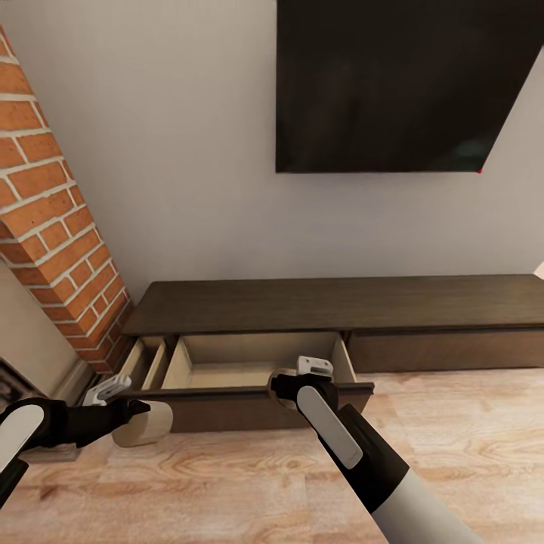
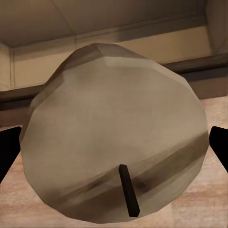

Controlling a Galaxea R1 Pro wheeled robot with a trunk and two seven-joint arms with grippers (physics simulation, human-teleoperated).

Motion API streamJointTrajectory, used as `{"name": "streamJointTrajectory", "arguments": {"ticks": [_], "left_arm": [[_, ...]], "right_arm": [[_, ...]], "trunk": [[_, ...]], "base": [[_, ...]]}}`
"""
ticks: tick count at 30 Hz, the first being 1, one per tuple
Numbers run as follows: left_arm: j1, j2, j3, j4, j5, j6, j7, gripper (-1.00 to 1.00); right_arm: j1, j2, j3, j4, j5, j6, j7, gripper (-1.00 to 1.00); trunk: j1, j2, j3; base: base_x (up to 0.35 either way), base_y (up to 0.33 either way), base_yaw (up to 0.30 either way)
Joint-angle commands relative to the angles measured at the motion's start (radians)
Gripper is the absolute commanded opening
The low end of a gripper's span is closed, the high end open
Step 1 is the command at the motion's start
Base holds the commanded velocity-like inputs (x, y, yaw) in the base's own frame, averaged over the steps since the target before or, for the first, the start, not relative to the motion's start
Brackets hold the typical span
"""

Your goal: Place each of the two pumpkins and all three candles from the living room inside a cabinet in the living room (use any cabinet), then make sure every cabinet is closed, and position the cauldron so it is next to a table in the living room.

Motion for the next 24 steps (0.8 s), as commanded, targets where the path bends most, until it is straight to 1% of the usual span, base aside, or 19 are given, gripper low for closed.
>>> {"name": "streamJointTrajectory", "arguments": {"ticks": [1,14,16,17,18,19,20,21,23,24], "left_arm": [[-0.001,0.001,-0.001,-0.001,0.009,0.000,0.011,-1.00],[-0.002,0.000,-0.004,0.004,0.009,-0.001,0.013,-1.00],[-0.003,-0.009,-0.005,0.009,0.005,-0.001,0.013,-1.00],[-0.003,-0.015,-0.005,0.011,-0.007,-0.001,0.013,-1.00],[-0.004,-0.025,-0.006,0.013,-0.030,-0.001,0.013,-1.00],[-0.004,-0.031,-0.006,0.014,-0.046,-0.001,0.012,-1.00],[-0.005,-0.046,-0.006,0.015,-0.086,-0.001,0.011,-1.00],[-0.006,-0.066,-0.006,0.016,-0.132,-0.001,0.010,-1.00],[-0.007,-0.111,-0.006,0.018,-0.233,-0.001,0.006,-1.00],[-0.008,-0.122,-0.006,0.018,-0.257,-0.001,0.005,-1.00]], "right_arm": [[-0.001,0.000,0.001,-0.001,-0.007,0.004,-0.009,-1.00],[-0.001,0.000,0.001,0.000,-0.007,0.005,-0.009,-1.00],[-0.001,0.000,0.001,0.000,-0.007,0.005,-0.009,-1.00],[-0.001,0.000,0.001,0.000,-0.007,0.005,-0.009,-1.00],[-0.001,-0.001,0.001,0.000,-0.007,0.005,-0.009,-1.00],[-0.001,-0.001,0.001,0.000,-0.007,0.005,-0.009,-1.00],[-0.001,-0.001,0.001,0.000,-0.006,0.005,-0.010,-1.00],[-0.001,-0.001,0.001,0.000,-0.006,0.006,-0.011,-1.00],[-0.001,-0.002,0.001,0.000,-0.006,0.006,-0.015,-1.00],[-0.001,-0.002,0.001,0.000,-0.006,0.006,-0.016,-1.00]], "trunk": [[-0.004,0.007,0.002],[-0.054,0.098,0.043],[-0.062,0.112,0.049],[-0.065,0.119,0.052],[-0.069,0.126,0.056],[-0.073,0.133,0.059],[-0.077,0.140,0.062],[-0.081,0.147,0.065],[-0.088,0.161,0.071],[-0.092,0.168,0.074]], "base": [[0.000,0.000,0.000],[0.000,0.000,0.000],[0.000,0.000,0.000],[0.000,0.000,0.000],[0.000,0.000,0.000],[0.000,0.000,0.000],[0.000,0.000,0.000],[0.000,0.000,0.000],[0.000,0.000,0.000],[0.000,0.000,0.000]]}}
